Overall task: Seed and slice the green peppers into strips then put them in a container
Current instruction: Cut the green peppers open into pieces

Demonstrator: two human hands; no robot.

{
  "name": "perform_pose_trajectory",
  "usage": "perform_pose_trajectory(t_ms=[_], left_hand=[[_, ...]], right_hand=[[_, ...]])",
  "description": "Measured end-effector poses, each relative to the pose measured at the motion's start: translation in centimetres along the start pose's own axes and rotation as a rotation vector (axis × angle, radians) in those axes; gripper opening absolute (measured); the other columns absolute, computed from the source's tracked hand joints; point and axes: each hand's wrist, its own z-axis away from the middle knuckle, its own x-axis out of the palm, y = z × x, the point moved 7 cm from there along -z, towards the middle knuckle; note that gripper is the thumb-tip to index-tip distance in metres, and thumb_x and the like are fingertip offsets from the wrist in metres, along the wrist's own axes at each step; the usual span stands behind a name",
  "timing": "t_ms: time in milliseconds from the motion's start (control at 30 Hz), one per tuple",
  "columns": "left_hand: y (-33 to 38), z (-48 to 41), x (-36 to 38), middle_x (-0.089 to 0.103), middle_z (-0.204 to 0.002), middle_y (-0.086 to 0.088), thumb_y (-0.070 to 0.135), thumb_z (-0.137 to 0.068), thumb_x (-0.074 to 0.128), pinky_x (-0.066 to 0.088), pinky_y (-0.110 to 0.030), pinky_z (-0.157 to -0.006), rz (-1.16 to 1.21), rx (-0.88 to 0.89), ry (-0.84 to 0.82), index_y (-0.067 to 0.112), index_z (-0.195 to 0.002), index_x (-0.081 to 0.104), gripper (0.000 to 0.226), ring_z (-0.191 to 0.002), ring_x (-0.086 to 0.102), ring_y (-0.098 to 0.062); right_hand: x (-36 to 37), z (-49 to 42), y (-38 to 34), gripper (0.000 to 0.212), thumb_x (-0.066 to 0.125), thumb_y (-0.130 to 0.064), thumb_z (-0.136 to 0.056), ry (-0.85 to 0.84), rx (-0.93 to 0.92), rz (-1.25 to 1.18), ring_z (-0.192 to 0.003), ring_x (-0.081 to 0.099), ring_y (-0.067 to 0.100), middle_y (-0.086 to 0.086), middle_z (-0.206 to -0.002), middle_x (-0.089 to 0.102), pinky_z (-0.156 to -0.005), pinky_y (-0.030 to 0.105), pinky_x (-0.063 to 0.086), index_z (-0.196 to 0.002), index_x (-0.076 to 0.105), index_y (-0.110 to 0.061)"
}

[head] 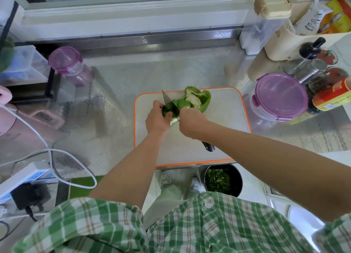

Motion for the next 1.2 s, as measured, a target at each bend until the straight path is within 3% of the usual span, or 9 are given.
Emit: perform_pose_trajectory(t_ms=[167, 333, 500, 667, 767, 933, 1067, 1200], left_hand=[[-0.2, 0.0, 0.0, 0.064, -0.113, -0.006, 0.02, -0.095, 0.06, 0.035, -0.031, -0.073, 0.0, 0.007, -0.011, 0.009, -0.114, 0.046, 0.026, -0.098, 0.06, -0.029], [-0.5, 0.1, -0.2, 0.064, -0.113, -0.004, 0.021, -0.094, 0.061, 0.038, -0.031, -0.076, 0.024, 0.022, -0.03, 0.01, -0.114, 0.047, 0.026, -0.098, 0.06, -0.028], [-0.9, -0.1, -0.3, 0.06, -0.106, 0.003, 0.021, -0.094, 0.061, 0.045, -0.036, -0.084, 0.072, 0.041, -0.063, 0.014, -0.112, 0.047, 0.023, -0.098, 0.06, -0.026], [-2.5, -0.8, -0.2, 0.055, -0.095, 0.009, 0.024, -0.095, 0.06, 0.055, -0.052, -0.082, 0.248, 0.003, -0.124, 0.019, -0.113, 0.047, 0.023, -0.099, 0.061, -0.027], [-3.0, -0.9, -0.4, 0.055, -0.094, 0.009, 0.025, -0.097, 0.054, 0.057, -0.052, -0.081, 0.292, -0.051, -0.124, 0.018, -0.118, 0.048, 0.023, -0.097, 0.061, -0.024], [-2.9, -1.8, -1.9, 0.062, -0.119, -0.013, 0.026, -0.102, 0.036, 0.046, -0.037, -0.084, 0.005, -0.069, -0.035, 0.01, -0.126, 0.053, 0.033, -0.106, 0.058, -0.033], [-3.4, -3.2, -2.1, 0.058, -0.121, -0.024, 0.027, -0.104, 0.03, 0.04, -0.039, -0.082, -0.167, -0.076, -0.04, 0.001, -0.122, 0.056, 0.04, -0.11, 0.054, -0.04], [-3.6, -3.9, -2.1, 0.05, -0.13, -0.029, 0.031, -0.104, 0.028, 0.038, -0.044, -0.098, -0.269, -0.158, -0.064, -0.003, -0.128, 0.051, 0.047, -0.121, 0.046, -0.044]], right_hand=[[0.6, 0.2, 0.2, 0.011, 0.042, -0.002, -0.091, 0.033, -0.027, 0.029, -0.073, 0.048, 0.023, 0.004, -0.081, 0.045, -0.06, 0.032, 0.036, -0.094, 0.036, -0.011], [1.9, -0.6, 0.6, 0.015, 0.041, -0.003, -0.092, 0.06, -0.034, -0.018, -0.078, 0.049, 0.025, 0.009, -0.095, 0.053, -0.063, 0.033, 0.037, -0.106, 0.043, -0.008], [3.7, -1.2, 0.8, 0.02, 0.041, -0.004, -0.093, 0.087, -0.036, -0.011, -0.094, 0.059, 0.031, 0.011, -0.104, 0.057, -0.067, 0.035, 0.039, -0.113, 0.042, -0.008], [4.7, -1.7, 0.8, 0.019, 0.039, -0.003, -0.094, 0.108, -0.033, -0.009, -0.081, 0.055, 0.031, 0.012, -0.097, 0.059, -0.064, 0.036, 0.039, -0.112, 0.04, -0.009], [4.4, -2.0, 0.6, 0.017, 0.04, -0.003, -0.094, 0.113, -0.028, -0.01, -0.073, 0.048, 0.028, 0.011, -0.093, 0.057, -0.063, 0.036, 0.039, -0.109, 0.039, -0.01], [2.3, -2.0, 0.7, 0.004, 0.037, -0.016, -0.097, 0.171, -0.098, -0.087, -0.071, 0.048, 0.032, 0.009, -0.081, 0.048, -0.06, 0.035, 0.034, -0.098, 0.035, -0.013], [-1.0, -1.3, 1.0, 0.014, 0.039, -0.018, -0.097, 0.297, -0.172, -0.299, -0.059, 0.043, 0.029, 0.006, -0.064, 0.043, -0.053, 0.033, 0.029, -0.087, 0.033, -0.011], [-4.1, -1.6, 4.0, 0.014, 0.042, -0.02, -0.096, 0.437, -0.058, -0.461, -0.064, 0.048, 0.034, 0.013, -0.073, 0.051, -0.054, 0.039, 0.037, -0.089, 0.038, -0.008]])
